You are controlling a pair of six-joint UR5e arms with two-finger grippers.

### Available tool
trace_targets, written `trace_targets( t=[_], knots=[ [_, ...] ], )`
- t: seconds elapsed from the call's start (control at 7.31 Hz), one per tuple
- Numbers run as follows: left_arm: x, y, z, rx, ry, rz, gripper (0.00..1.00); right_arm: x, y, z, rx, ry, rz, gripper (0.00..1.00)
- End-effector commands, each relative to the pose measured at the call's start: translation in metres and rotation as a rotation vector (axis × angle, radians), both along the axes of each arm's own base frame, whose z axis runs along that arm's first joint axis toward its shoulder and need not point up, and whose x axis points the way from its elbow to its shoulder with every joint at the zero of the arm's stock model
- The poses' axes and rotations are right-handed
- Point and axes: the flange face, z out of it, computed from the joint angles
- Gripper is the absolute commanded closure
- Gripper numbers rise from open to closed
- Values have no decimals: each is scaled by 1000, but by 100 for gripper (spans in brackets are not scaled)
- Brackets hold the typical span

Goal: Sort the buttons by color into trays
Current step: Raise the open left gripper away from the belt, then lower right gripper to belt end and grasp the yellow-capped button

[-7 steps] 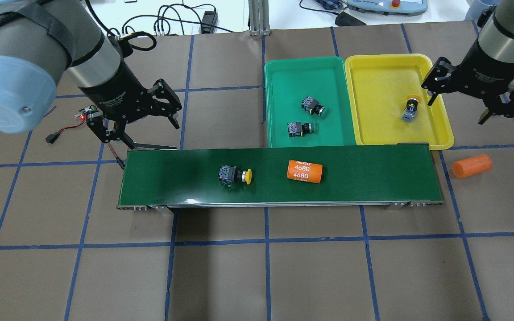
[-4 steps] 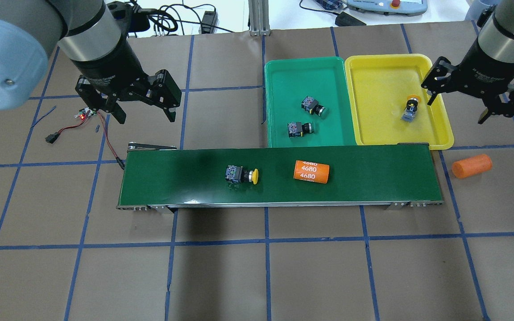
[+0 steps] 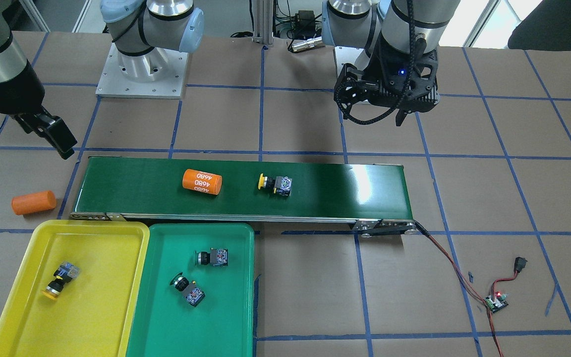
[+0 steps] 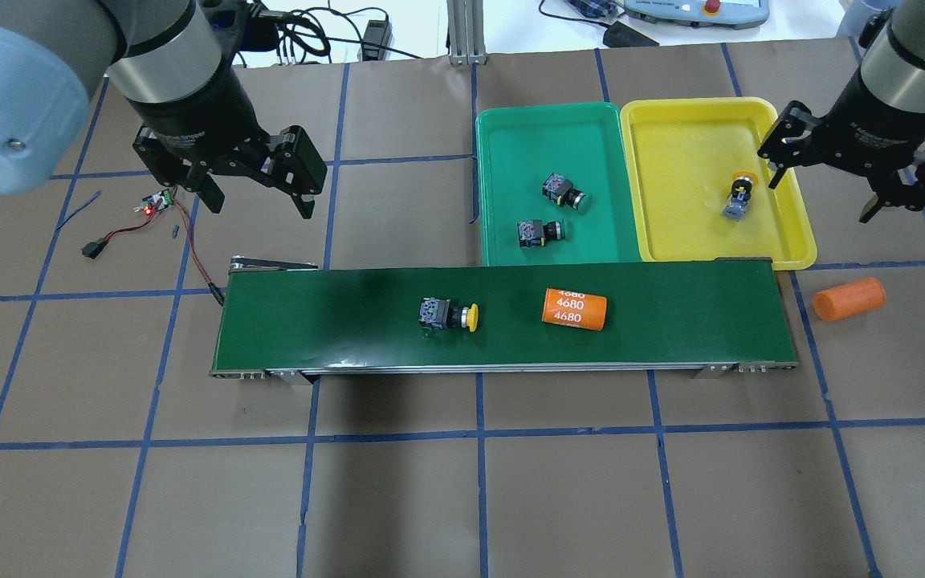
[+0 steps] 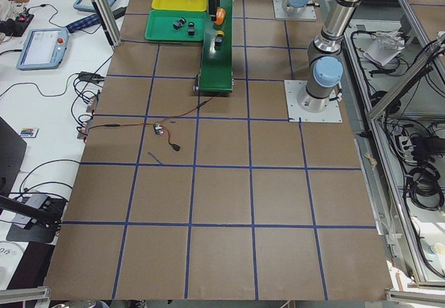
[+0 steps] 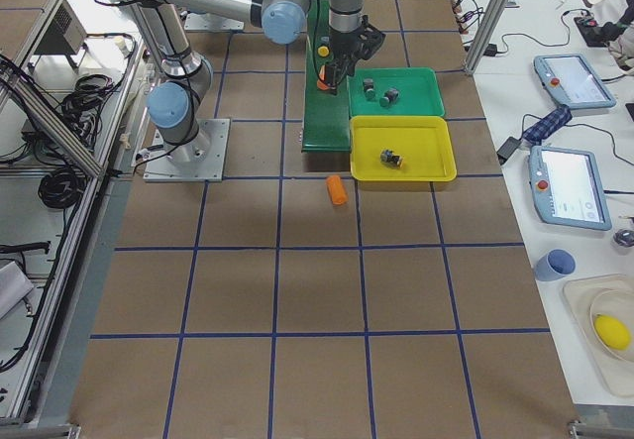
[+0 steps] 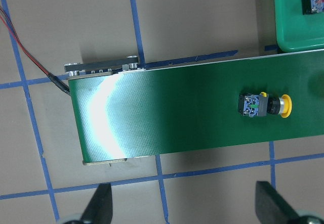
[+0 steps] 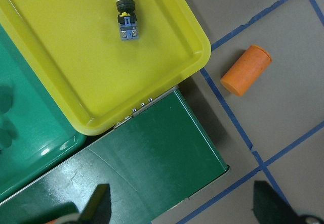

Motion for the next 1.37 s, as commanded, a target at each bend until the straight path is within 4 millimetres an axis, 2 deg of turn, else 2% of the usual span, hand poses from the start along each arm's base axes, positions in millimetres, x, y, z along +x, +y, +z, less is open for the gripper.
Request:
trace_targets(
  t=[0.0, 0.27, 0.41, 0.55, 0.68, 0.82, 0.96, 1.09, 1.23],
  knots=[
    [2, 5, 9, -19, 2, 4, 0, 0, 1, 0, -1, -1, -5, 0],
    [9, 3, 7, -15, -6, 17, 0, 7, 3, 0, 6, -9, 0, 0],
    [11, 0, 5, -14, -10, 22, 0, 22, 4, 1, -2, -32, -29, 0],
    [21, -14, -3, 0, 0, 62, 0, 51, 4, -5, -4, -44, -131, 0],
    [24, -22, -3, 0, -11, 66, 0, 87, 6, -15, -4, -69, -240, 0],
    [25, -24, -3, 1, -11, 68, 0, 121, 10, -31, 18, -66, -341, 0],
    [24, -24, -2, -1, 0, 70, 0, 158, 19, -36, 12, -65, -445, 0],
    [24, -23, -2, -1, -2, 68, 0, 189, 20, -45, -16, -80, -532, 0],
    [24, -22, -4, 2, -7, 65, 0, 210, 11, -65, -32, -89, -621, 0]
  ],
)
